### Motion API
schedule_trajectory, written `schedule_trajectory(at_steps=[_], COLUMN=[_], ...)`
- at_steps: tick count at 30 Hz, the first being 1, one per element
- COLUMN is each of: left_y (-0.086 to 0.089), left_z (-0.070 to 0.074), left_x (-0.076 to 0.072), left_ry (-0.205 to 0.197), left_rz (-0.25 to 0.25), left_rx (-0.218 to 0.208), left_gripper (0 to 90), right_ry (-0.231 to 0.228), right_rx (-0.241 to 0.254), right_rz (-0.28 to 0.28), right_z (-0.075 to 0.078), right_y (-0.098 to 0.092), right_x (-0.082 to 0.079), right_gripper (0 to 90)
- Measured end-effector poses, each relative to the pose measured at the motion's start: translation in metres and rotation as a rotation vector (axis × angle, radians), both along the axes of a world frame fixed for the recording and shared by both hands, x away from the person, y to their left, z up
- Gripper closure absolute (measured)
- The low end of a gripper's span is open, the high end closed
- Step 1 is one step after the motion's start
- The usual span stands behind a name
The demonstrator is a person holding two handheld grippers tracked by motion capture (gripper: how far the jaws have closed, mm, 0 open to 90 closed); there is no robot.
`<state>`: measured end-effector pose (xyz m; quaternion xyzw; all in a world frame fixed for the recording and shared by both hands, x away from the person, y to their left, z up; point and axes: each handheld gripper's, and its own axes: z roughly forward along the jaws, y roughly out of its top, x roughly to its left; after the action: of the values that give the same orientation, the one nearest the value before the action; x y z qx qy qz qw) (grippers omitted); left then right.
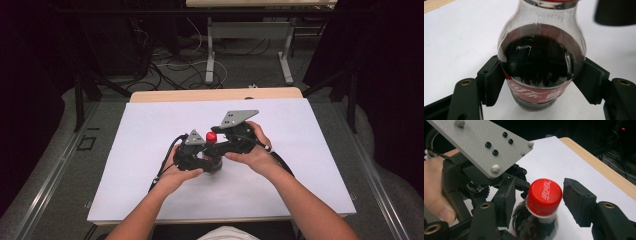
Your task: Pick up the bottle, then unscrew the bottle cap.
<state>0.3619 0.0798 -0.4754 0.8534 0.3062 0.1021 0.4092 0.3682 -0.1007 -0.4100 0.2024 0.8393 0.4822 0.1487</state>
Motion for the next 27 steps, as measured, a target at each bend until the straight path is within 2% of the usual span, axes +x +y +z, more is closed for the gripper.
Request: schedule_trajectory(at_steps=[1, 4, 5, 9, 14, 16, 18, 20, 21, 22, 25, 27], left_y=[0.0001, -0.0006, -0.0008, -0.0013, -0.0042, -0.0051, -0.0061, -0.0062, -0.0069, -0.0069, -0.0066, -0.0065], left_z=[-0.0004, -0.0015, -0.0019, -0.0026, -0.0035, -0.0035, -0.0036, -0.0032, -0.0036, -0.0036, -0.0036, -0.0039], left_x=[0.0005, 0.0002, -0.0001, -0.0019, -0.0035, -0.0039, -0.0045, -0.0043, -0.0048, -0.0048, -0.0055, -0.0059], left_ry=[-0.008, -0.006, -0.005, 0.0, -0.002, -0.005, -0.007, -0.021, -0.016, -0.016, -0.007, -0.004], left_rz=[0.0, 0.008, 0.01, 0.016, 0.018, 0.014, 0.01, -0.002, -0.005, -0.005, -0.005, -0.009], left_rx=[0.002, 0.007, 0.007, 0.012, 0.007, 0.01, 0.008, 0.023, 0.015, 0.015, 0.023, 0.023], left_gripper=[30.4, 30.4, 30.4, 30.4, 30.4, 30.4, 30.5, 30.5, 30.5, 30.5, 30.4, 30.5], right_ry=[-0.02, -0.008, -0.006, -0.002, -0.009, -0.007, -0.026, -0.027, -0.031, -0.031, 0.006, 0.011], right_rx=[-0.005, 0.005, 0.015, 0.027, 0.045, 0.036, 0.044, 0.045, 0.032, 0.051, 0.043, 0.042], right_rz=[-0.005, -0.036, -0.059, -0.097, -0.123, -0.127, -0.133, -0.144, -0.132, -0.132, -0.1, -0.086], right_z=[-0.0005, -0.0023, -0.004, -0.0057, -0.0067, -0.0066, -0.0074, -0.0078, -0.0074, -0.0079, -0.0066, -0.0066], right_y=[0.0, 0.0013, 0.0017, 0.0023, 0.0043, 0.0049, 0.0069, 0.0081, 0.007, 0.0072, 0.0043, 0.0036], right_x=[-0.0009, -0.0049, -0.0066, -0.0094, -0.0104, -0.0108, -0.0103, -0.0096, -0.0082, -0.0072, -0.0042, -0.003], right_gripper=[43.8, 44.6, 47.3, 51.2, 52.6, 53.2, 54.4, 59.3, 60.3, 60.7, 61.1, 61.1])
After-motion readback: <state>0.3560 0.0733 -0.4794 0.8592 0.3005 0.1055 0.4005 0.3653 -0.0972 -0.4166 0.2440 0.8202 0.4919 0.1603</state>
